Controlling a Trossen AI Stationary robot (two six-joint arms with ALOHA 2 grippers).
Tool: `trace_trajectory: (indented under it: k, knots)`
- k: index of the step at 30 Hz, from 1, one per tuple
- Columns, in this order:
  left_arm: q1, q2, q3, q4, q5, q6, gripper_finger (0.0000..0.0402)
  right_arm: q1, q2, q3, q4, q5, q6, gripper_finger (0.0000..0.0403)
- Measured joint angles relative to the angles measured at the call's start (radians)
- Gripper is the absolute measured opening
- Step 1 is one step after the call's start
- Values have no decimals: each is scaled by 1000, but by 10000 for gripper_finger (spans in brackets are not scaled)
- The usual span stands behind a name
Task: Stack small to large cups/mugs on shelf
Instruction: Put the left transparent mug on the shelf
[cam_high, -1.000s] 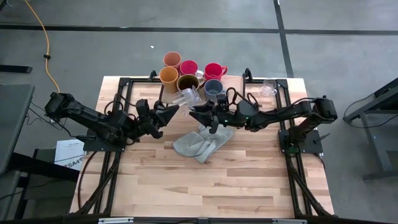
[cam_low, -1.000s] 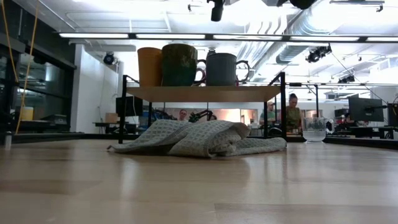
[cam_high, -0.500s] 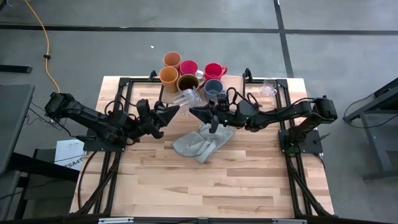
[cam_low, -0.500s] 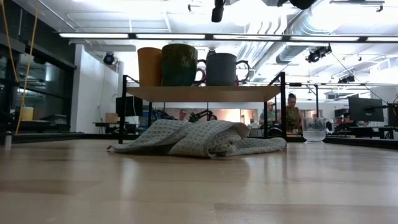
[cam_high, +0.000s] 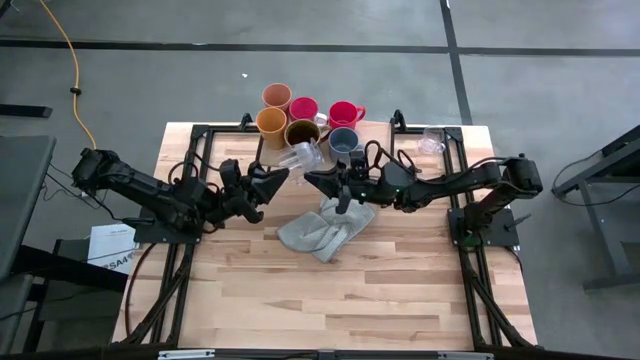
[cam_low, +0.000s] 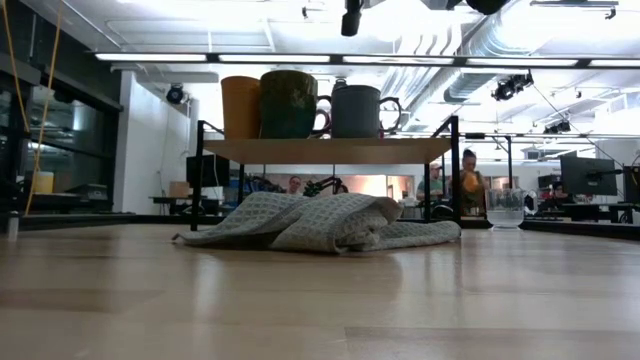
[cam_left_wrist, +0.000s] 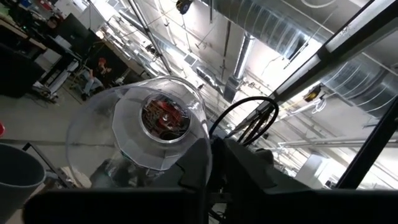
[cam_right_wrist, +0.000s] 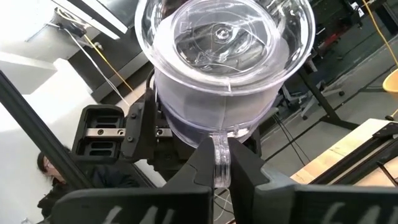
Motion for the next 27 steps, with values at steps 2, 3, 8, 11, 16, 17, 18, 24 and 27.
trace_trajectory:
  k: [2, 3, 8, 11, 16, 17, 18, 24, 27]
  knots:
    - [0, 0, 0, -1, 3, 1, 66, 0, 0, 0, -1, 1, 0, 3]
    - [0, -4, 0, -9, 3, 1, 78, 0, -3, 0, -2, 2, -1, 3]
    - [0, -66, 0, -165, 11, -23, 152, 0, -52, 0, -36, -1, -42, 2]
    - [0, -126, 0, -290, 22, -46, 194, 0, -106, 0, -129, -2, -87, 1]
    - [0, -228, 0, -445, 22, -49, 235, 0, -228, 0, -344, -4, -172, 1]
    - [0, -243, 0, -463, 20, -47, 237, 0, -255, 0, -391, -5, -185, 1]
    - [0, -256, 0, -478, 14, -42, 239, 0, -285, 0, -452, -5, -201, 1]
    - [0, -277, 0, -521, 3, -25, 241, 13, -440, -3, -778, 23, -227, 1]
    - [0, -273, 0, -528, 2, -23, 241, 24, -501, -3, -869, 51, -243, 0]
